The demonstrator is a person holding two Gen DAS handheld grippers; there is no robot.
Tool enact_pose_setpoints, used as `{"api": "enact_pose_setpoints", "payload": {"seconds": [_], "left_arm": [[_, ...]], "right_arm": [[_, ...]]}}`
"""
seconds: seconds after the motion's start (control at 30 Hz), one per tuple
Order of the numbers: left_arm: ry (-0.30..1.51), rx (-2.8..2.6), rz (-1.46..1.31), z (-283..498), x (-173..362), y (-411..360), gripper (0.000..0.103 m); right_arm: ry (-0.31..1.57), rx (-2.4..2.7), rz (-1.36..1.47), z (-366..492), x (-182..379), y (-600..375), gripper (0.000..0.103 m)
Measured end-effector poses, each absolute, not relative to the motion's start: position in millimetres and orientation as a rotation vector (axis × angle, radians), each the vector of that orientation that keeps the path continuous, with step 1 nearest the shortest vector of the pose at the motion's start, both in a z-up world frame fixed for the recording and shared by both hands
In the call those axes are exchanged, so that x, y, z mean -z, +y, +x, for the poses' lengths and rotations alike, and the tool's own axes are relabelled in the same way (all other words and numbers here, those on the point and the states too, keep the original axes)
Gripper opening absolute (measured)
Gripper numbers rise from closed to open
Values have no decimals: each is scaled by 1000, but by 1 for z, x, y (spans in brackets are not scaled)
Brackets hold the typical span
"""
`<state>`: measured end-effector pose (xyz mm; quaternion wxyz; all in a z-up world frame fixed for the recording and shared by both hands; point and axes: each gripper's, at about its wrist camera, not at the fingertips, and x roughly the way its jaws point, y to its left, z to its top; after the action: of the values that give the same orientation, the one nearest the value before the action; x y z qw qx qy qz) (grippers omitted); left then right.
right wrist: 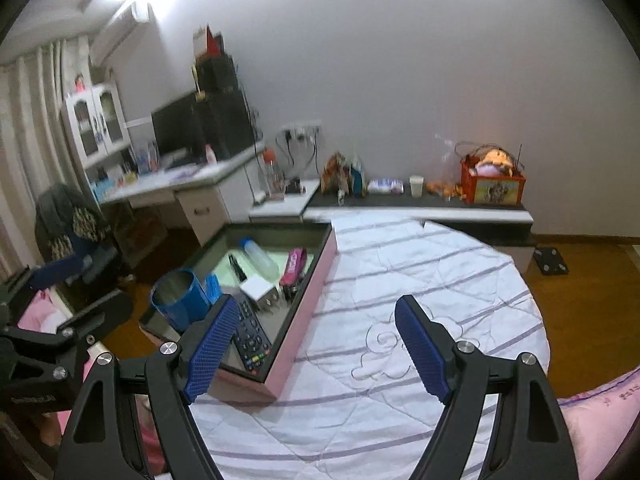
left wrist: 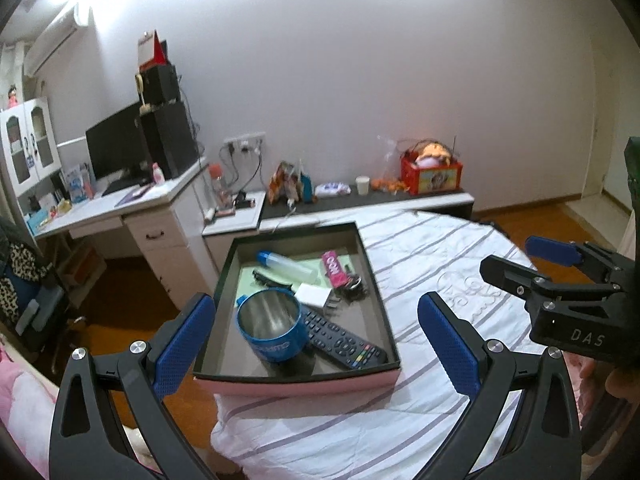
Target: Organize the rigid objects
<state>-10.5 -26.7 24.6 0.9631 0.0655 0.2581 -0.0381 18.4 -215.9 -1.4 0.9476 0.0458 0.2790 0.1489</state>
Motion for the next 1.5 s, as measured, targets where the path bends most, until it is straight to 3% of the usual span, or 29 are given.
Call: {"api": "enact_pose_setpoints", "payload": {"seconds": [0.53,0.57,0.63,1.5], "left_arm": [[297,73,95,-41,-5,-29,103],[297,78,93,-42,-3,-29,103],[292,84,76,-44,1,-26,103],[335,70,34,-38,20,-17,103]], "right_arm": [[269,-176,29,-31,11,-217,90],[260,-178,34,-33,12,-216,91],[247,-176,45,-36,14,-217,103],[292,-142,19,-40,20,-210,103]]}}
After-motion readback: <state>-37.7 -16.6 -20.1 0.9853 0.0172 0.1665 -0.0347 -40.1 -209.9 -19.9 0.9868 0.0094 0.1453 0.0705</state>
